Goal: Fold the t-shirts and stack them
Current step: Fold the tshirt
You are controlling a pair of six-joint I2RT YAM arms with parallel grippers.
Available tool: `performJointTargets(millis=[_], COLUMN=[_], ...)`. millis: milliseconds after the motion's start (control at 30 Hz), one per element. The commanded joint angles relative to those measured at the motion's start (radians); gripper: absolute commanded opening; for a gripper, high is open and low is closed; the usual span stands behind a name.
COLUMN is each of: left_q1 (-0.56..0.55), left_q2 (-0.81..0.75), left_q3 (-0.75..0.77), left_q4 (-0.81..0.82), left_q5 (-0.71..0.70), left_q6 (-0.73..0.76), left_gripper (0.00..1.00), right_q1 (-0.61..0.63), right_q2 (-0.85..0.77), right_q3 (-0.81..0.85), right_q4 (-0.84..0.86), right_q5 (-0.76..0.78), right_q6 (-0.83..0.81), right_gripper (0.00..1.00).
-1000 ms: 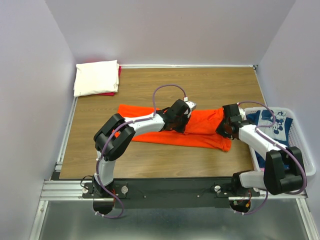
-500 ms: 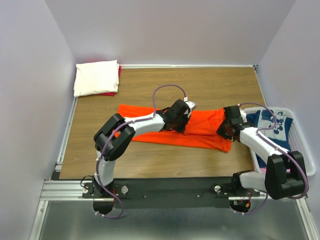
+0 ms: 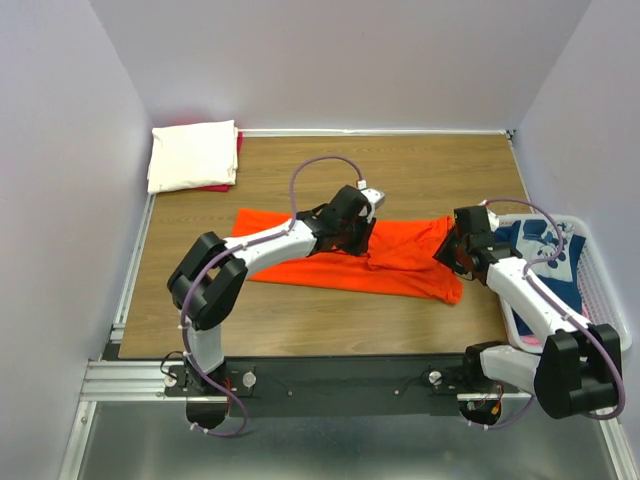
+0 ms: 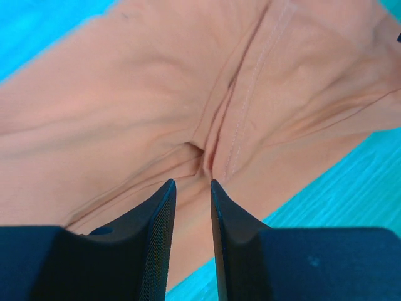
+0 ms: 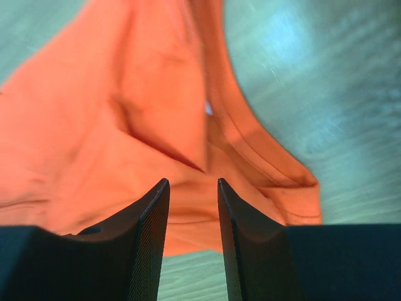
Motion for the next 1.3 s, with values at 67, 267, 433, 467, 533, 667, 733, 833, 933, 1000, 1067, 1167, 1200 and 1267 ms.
performJointTargets(millis=[67,267,433,467,533,667,733,833,933,1000,1067,1167,1200,1267], left_q1=[0.072,0.172,0.174,0.174,0.169,0.154,0.145,0.125,0.109,0.091,0.082,0.053,0.046,0.036], left_q2=[-0.085,-0.113,-0.126,-0.126,-0.128,-0.12,-0.113,-0.113,-0.117,-0.133,-0.136,-0.131,-0.13,-0.123], left_q3=[0.028,-0.041,-0.119,-0.131,-0.171,-0.217,-0.24,-0.268,-0.286,-0.306,-0.318,-0.331,-0.329,-0.331], left_q4=[-0.097,-0.146,-0.142,-0.139,-0.12,-0.096,-0.082,-0.062,-0.047,-0.03,-0.013,0.027,0.038,0.08], left_q5=[-0.08,-0.121,-0.106,-0.1,-0.098,-0.098,-0.107,-0.118,-0.121,-0.118,-0.109,-0.066,-0.051,-0.028], left_q6=[0.029,0.049,0.035,0.027,0.009,-0.009,-0.025,-0.052,-0.072,-0.098,-0.12,-0.17,-0.199,-0.236], left_gripper=[0.36,0.36,0.33,0.33,0.32,0.31,0.31,0.3,0.3,0.3,0.29,0.28,0.28,0.28], right_q1=[0.003,0.092,0.109,0.109,0.107,0.107,0.107,0.104,0.095,0.092,0.091,0.091,0.091,0.091], right_q2=[0.03,0.175,0.28,0.292,0.329,0.396,0.424,0.484,0.562,0.646,0.709,0.832,0.867,0.959], right_q3=[0.144,0.24,0.247,0.247,0.246,0.25,0.258,0.276,0.331,0.408,0.465,0.607,0.649,0.778], right_q4=[-0.035,-0.011,0.041,0.046,0.064,0.084,0.097,0.111,0.123,0.126,0.129,0.141,0.14,0.141], right_q5=[-0.029,-0.003,-0.01,-0.009,-0.003,0.011,0.019,0.045,0.062,0.06,0.059,0.05,0.051,0.056], right_q6=[-0.031,0.007,0.04,0.041,0.043,0.043,0.041,0.03,0.001,-0.034,-0.054,-0.103,-0.118,-0.161], right_gripper=[0.43,0.43,0.43,0.43,0.43,0.43,0.43,0.43,0.43,0.43,0.43,0.42,0.43,0.43])
